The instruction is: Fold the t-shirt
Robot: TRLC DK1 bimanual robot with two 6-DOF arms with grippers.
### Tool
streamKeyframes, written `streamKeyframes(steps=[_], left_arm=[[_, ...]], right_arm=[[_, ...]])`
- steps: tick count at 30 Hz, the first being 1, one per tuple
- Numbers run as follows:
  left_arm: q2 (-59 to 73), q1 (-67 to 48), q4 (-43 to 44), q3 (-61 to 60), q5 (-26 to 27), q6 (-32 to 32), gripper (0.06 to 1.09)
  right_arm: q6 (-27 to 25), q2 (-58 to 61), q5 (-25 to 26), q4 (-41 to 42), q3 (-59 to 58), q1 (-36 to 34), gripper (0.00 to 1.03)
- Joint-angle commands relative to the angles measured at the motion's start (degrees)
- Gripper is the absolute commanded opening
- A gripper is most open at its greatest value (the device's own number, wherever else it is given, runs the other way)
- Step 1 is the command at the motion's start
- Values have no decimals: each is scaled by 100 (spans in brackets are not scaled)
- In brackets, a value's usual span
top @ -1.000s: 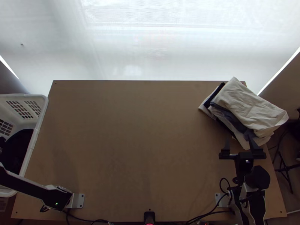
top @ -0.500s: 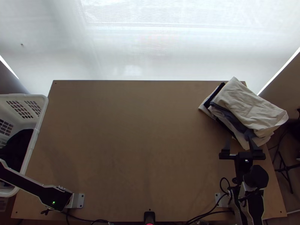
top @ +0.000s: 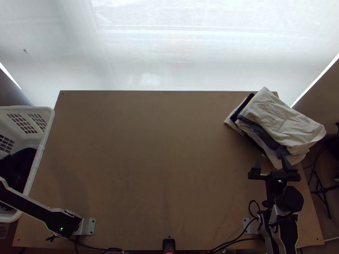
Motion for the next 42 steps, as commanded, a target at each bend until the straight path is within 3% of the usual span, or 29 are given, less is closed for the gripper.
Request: streamKeyframes(steps=[1, 8, 19, 26, 29, 31, 42], left_arm=[[-2334, -169, -1068, 604, 1242, -809, 9], [-3090, -397, -2272, 2354, 2016, -1671, 9], [-4364, -3034, -2483, 2046, 1989, -2857, 9], [-4918, -5521, -2544, -55, 1093, -2998, 9], [-5260, -6400, -2131, -1549, 987, -3016, 9], [-5559, -7596, -1472, -3263, 847, -3086, 9], [-5225, -10171, -22, -4678, 768, -3930, 9]], right_arm=[[260, 25, -3, 1, 0, -77, 98], [479, 78, -3, 1, 0, -86, 98], [717, 122, -3, 1, 0, -77, 98], [901, 157, -3, 1, 0, -95, 98], [1112, 263, -3, -25, 0, -165, 98], [1411, 421, -3, -34, 17, -165, 98], [1569, 1045, -275, -51, 114, 257, 98]])
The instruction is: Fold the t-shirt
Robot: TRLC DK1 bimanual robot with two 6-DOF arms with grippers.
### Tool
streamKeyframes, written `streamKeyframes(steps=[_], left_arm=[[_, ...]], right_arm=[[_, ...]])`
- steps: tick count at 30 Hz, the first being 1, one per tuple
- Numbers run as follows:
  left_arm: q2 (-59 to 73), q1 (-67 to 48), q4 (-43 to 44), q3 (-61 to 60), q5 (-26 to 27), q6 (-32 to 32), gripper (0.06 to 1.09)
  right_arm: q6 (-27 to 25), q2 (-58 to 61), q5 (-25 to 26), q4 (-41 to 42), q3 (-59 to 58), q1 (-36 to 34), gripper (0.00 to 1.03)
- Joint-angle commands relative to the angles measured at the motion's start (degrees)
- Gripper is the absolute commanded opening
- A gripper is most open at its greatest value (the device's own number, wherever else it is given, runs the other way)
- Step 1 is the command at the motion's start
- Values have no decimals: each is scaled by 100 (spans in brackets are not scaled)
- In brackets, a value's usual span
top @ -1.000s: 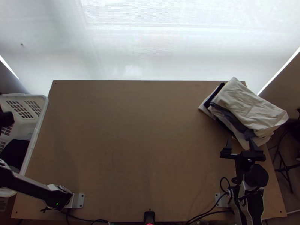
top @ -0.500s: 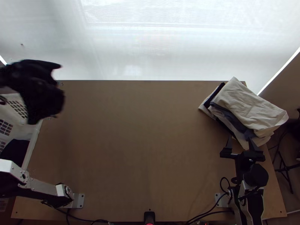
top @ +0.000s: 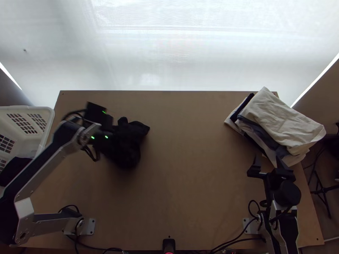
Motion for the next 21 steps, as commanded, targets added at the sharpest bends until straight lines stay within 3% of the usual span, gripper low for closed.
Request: streamKeyframes(steps=[1, 7, 14, 21], left_arm=[[353, -1730, 1008, -964, -37, -507, 9], [1452, -2372, 1922, -630, -45, -753, 9], [2656, -2820, 1949, 530, -45, -824, 9], [2990, -2978, 1949, 1365, 95, -832, 11]], right_arm=[[129, 495, -201, -10, 121, 373, 98], [305, 1681, -315, 8, 701, 777, 98], [735, 3378, -676, -54, 1870, 768, 98], [1131, 4476, -1010, -581, 2678, 689, 98]])
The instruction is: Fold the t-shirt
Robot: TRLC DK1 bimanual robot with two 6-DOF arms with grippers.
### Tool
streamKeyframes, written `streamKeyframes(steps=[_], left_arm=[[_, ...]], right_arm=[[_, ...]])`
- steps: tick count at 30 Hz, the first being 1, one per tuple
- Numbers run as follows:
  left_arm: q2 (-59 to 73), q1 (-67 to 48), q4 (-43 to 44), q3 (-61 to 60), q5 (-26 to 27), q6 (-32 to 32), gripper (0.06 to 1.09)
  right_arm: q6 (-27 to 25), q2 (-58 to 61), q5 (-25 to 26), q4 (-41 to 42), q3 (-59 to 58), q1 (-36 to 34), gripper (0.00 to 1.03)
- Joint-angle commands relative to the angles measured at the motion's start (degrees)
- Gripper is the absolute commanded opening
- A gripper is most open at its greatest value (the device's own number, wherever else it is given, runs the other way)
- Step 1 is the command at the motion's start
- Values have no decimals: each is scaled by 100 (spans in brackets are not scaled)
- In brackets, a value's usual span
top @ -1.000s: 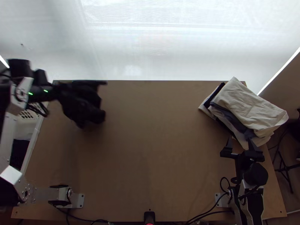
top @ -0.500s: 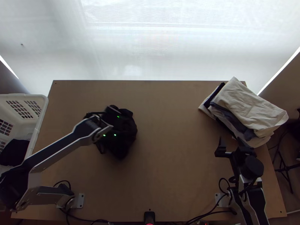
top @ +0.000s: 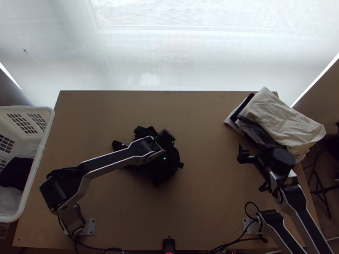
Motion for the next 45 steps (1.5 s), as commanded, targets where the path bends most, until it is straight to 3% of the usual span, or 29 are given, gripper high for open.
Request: streamKeyframes(steps=[1, 4, 6, 7, 10, 11, 13, 17, 25, 33, 38, 45], left_arm=[[411, -242, 67, 832, 189, -37, 19], [156, -207, 102, 911, 304, -45, 53], [42, -189, 155, 885, 409, -28, 98], [50, -154, 146, 876, 655, -10, 105], [15, 39, 23, 841, 1191, -107, 105], [-55, 118, 5, 806, 1209, -125, 105], [-345, 312, 14, 647, 1271, -98, 105], [-969, 988, 32, 375, 1279, -28, 105], [-2112, 2368, -118, -152, 1350, 579, 105], [-2428, 3133, -135, -495, 1253, 816, 105], [-2481, 3397, -82, -618, 1218, 798, 105], [-2657, 3748, 32, -785, 655, 913, 105]], right_arm=[[359, 1297, -306, -549, 891, -78, 98], [483, 1728, -482, -813, 1111, -131, 98], [483, 1895, -499, -804, 1199, -210, 98], [491, 1991, -517, -804, 1251, -280, 98], [368, 2343, -482, -953, 1559, -456, 98], [166, 2422, -482, -1112, 1691, -518, 98], [-713, 2316, -508, -1516, 1858, -614, 98], [-845, 2483, -693, -2122, 2482, -579, 98], [-889, 3178, -702, -3669, 3334, 2066, 98], [-1170, 3811, -719, -4021, 4125, 4316, 98], [-1302, 4505, -763, -4030, 4670, 4888, 98], [-1688, 5735, -877, -4021, 5593, 5160, 96]])
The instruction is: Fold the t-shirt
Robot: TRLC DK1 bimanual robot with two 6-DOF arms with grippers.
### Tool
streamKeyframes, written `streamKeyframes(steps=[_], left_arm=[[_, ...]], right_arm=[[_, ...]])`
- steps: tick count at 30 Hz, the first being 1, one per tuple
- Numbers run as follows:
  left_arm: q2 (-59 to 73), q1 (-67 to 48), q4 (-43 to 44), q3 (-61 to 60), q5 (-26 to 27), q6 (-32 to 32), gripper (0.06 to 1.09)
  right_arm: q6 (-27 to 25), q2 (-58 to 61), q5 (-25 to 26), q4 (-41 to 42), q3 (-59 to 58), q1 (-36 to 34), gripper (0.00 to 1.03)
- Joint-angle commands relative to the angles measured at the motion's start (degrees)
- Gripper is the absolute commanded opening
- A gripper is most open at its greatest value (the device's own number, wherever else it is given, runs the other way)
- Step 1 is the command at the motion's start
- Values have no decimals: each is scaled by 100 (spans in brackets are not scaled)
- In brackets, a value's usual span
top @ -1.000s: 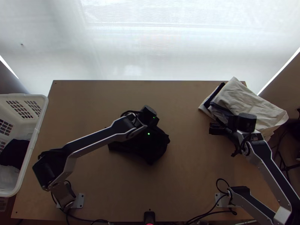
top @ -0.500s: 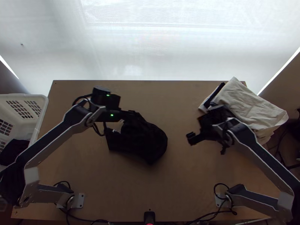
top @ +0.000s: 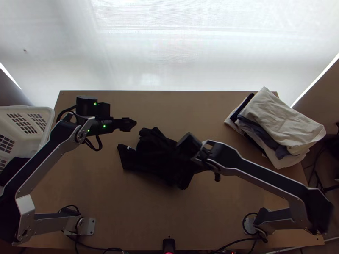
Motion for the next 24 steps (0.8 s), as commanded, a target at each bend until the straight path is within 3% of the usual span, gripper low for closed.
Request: streamKeyframes(steps=[1, 6, 9, 11, 14, 24], left_arm=[[-251, 479, 71, -200, -350, 84, 105], [-479, 743, 405, -586, -350, 84, 105], [-576, 795, 581, -780, -350, 58, 105], [-628, 866, 669, -876, -350, 58, 105], [-655, 997, 695, -956, -350, 67, 105], [-664, 1402, 809, -1079, -341, 190, 105]], right_arm=[[-270, 1214, -86, -36, 1033, 478, 95], [-138, 2014, -376, -36, 1991, 522, 76], [-103, 2330, -464, -28, 2369, 663, 53], [-77, 2489, -534, -28, 2571, 760, 52], [-33, 2655, -596, -28, 2817, 874, 37], [-59, 3086, -745, 34, 2966, 927, 35]])
